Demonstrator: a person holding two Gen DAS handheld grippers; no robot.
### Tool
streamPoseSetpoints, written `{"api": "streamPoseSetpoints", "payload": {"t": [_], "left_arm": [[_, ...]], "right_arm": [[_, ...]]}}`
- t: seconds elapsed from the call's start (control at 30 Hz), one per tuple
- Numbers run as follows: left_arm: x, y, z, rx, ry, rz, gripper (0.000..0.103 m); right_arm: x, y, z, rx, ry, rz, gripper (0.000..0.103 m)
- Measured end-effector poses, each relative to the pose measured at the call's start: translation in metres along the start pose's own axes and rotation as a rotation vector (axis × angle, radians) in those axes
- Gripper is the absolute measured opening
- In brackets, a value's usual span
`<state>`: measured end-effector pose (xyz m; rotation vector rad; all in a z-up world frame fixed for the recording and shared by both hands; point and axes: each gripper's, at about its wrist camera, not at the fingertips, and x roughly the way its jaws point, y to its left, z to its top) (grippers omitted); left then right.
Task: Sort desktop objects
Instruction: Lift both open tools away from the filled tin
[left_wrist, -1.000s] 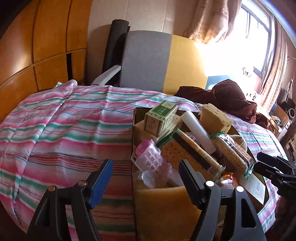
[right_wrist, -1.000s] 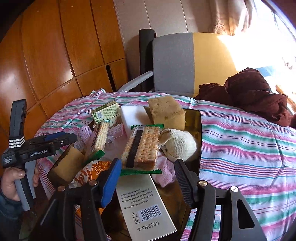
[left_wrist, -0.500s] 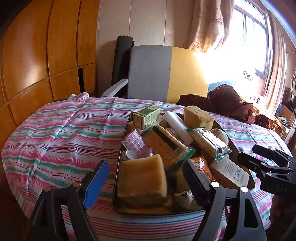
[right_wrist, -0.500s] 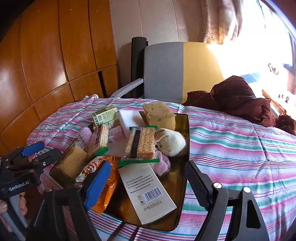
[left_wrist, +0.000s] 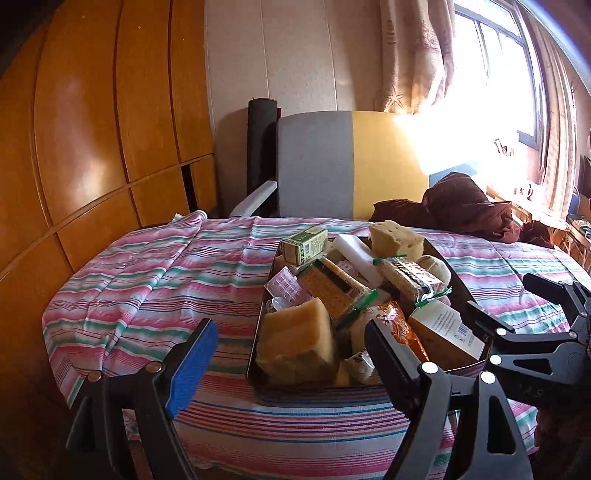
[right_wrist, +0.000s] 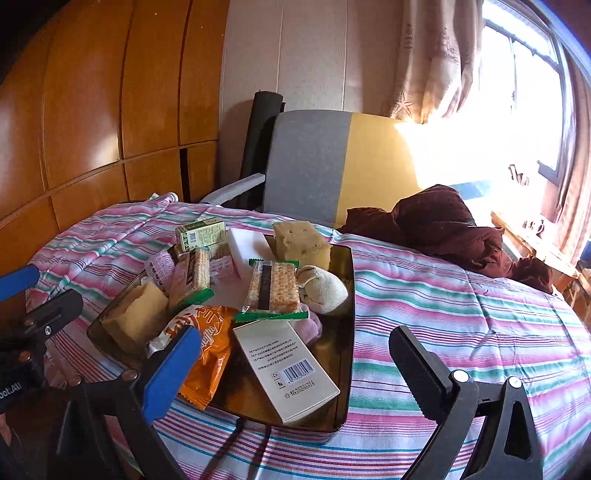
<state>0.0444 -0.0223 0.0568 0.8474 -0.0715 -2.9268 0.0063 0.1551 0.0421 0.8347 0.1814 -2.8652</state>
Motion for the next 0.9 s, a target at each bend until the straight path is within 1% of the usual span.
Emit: {"api": "streamPoseSetpoints", "payload": {"t": [0.07, 0.13, 0.2, 0.23, 0.27, 0.43, 0.57, 0.67, 0.7, 0.73, 0.83, 0.9], "left_arm": [[-0.001, 0.002, -0.003, 0.003, -0.015, 0.033, 0.083], [-0.001, 0.006, -0.005, -0.025, -0.016, 0.031, 0.078], [0.002, 0.008, -0.007, -0.048, -0.005, 0.022, 0.075], [0.003, 0.009, -0.008, -0.053, -0.002, 0.020, 0.070], [0.004, 0.009, -0.009, -0.058, 0.001, 0.018, 0.068], [0.013, 0.010, -0.012, -0.075, 0.052, -0.018, 0.068], [0.017, 0.005, -0.015, -0.058, 0.077, -0.019, 0.068], [0.018, 0.001, -0.017, -0.030, 0.075, -0.003, 0.068], [0.018, 0.000, -0.017, -0.028, 0.072, -0.006, 0.066], [0.017, 0.000, -0.018, -0.026, 0.062, -0.004, 0.060], [0.015, -0.001, -0.018, -0.015, 0.029, 0.012, 0.055], [0.014, -0.001, -0.018, -0.020, 0.029, 0.010, 0.053]], "right_arm": [[0.000, 0.004, -0.001, -0.017, 0.001, 0.002, 0.103], [0.001, 0.009, -0.003, -0.036, 0.003, 0.003, 0.103], [0.001, 0.014, -0.004, -0.051, 0.002, 0.005, 0.103], [0.001, 0.015, -0.005, -0.059, 0.001, 0.007, 0.103], [0.001, 0.017, -0.005, -0.066, -0.001, 0.006, 0.103], [0.000, 0.021, -0.007, -0.080, -0.004, 0.009, 0.103], [0.001, 0.023, -0.008, -0.082, -0.002, 0.012, 0.103], [0.002, 0.024, -0.009, -0.085, 0.001, 0.014, 0.103], [0.002, 0.024, -0.009, -0.085, 0.001, 0.014, 0.103], [0.002, 0.024, -0.009, -0.084, 0.001, 0.014, 0.103], [0.002, 0.025, -0.011, -0.084, 0.000, 0.012, 0.103], [0.001, 0.025, -0.011, -0.082, 0.002, 0.010, 0.103]]}}
